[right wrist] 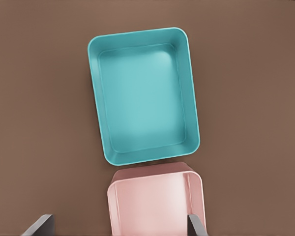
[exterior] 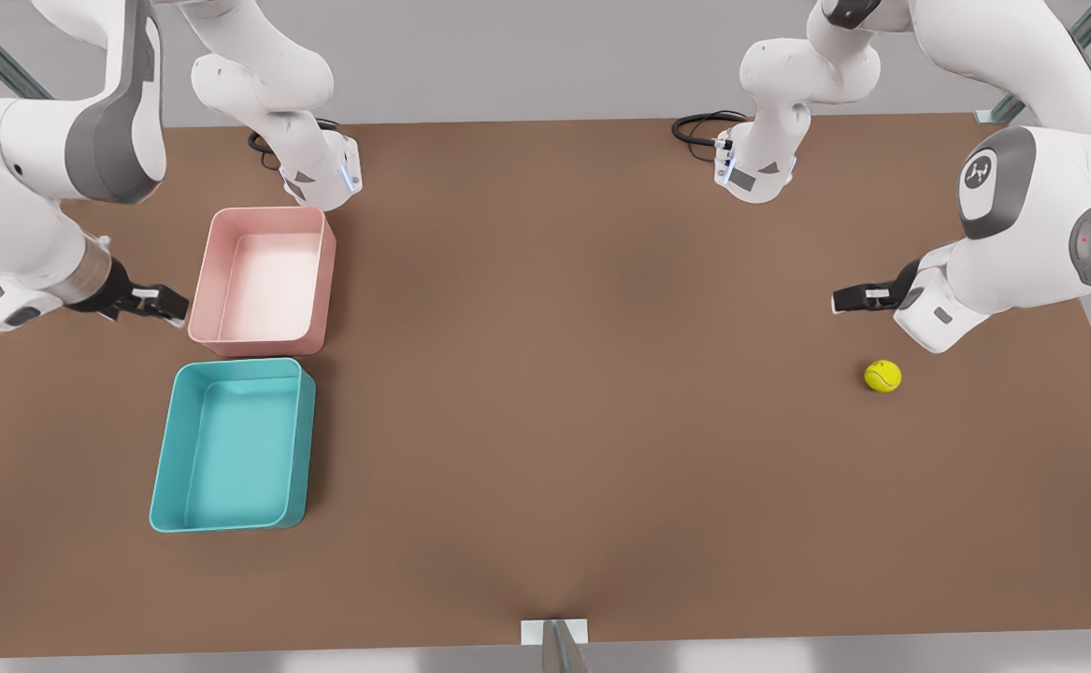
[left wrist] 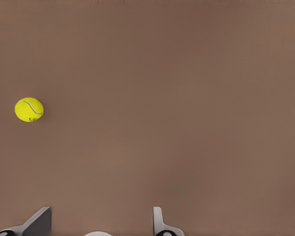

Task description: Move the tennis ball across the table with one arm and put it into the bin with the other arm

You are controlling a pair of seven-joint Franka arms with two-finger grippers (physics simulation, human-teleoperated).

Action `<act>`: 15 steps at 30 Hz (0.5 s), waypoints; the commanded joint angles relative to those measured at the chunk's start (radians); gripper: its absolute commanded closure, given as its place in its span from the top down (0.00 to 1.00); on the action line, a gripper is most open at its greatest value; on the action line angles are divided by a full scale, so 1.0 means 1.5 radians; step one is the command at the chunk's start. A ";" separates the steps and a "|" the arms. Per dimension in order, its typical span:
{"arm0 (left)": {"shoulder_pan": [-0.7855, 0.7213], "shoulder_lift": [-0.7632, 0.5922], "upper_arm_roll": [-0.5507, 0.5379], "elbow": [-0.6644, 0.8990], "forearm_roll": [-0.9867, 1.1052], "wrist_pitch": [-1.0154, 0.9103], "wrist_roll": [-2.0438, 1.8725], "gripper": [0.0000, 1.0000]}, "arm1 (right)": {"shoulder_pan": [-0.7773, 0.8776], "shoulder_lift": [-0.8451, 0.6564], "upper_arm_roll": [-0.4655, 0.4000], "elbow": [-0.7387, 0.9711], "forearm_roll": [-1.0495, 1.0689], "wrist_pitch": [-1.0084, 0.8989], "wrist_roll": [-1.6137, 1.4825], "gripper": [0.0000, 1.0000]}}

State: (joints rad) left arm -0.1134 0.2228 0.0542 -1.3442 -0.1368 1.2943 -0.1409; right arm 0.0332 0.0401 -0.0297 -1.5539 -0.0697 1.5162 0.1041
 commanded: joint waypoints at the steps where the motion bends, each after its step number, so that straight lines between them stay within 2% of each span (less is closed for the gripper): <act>1: 0.000 0.000 0.001 0.000 0.000 0.001 -0.024 1.00 | 0.011 -0.002 0.000 -0.002 -0.001 -0.011 -0.026 1.00; 2: 0.001 0.000 0.001 0.000 0.000 0.001 -0.024 1.00 | 0.011 -0.002 0.000 -0.002 -0.002 -0.012 -0.027 1.00; 3: 0.001 0.002 0.003 0.000 -0.001 0.001 -0.013 0.66 | 0.011 -0.001 0.000 0.000 -0.002 -0.019 -0.025 1.00; 4: 0.003 0.003 0.010 -0.006 -0.001 -0.018 0.040 0.27 | 0.011 0.000 0.000 0.001 -0.003 -0.019 -0.024 1.00; 5: 0.004 0.008 0.039 -0.039 -0.002 -0.020 0.155 0.21 | 0.011 0.000 0.000 -0.001 -0.003 -0.020 -0.028 1.00; 7: 0.008 0.010 0.107 -0.149 0.001 0.119 0.529 0.21 | 0.011 0.001 0.000 -0.005 -0.003 -0.020 -0.032 1.00; 9: 0.035 0.040 0.116 -0.182 0.008 0.240 0.912 0.21 | 0.011 0.005 0.000 -0.005 -0.003 -0.020 -0.031 1.00; 11: 0.048 0.069 0.116 -0.189 0.007 0.267 1.057 0.21 | 0.010 0.010 -0.001 -0.005 -0.003 -0.022 -0.031 1.00; 13: 0.062 0.074 0.116 -0.237 0.023 0.360 1.307 0.21 | 0.010 0.010 -0.003 -0.005 -0.003 -0.024 -0.031 1.00; 15: 0.078 0.083 0.117 -0.251 0.017 0.369 1.376 0.21 | 0.010 0.011 -0.006 -0.007 -0.007 -0.028 -0.031 1.00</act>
State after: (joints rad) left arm 0.0015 0.3461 0.2280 -1.7110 -0.1120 1.6673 0.5640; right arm 0.0607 0.0572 -0.0363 -1.5642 -0.0765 1.4846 0.0789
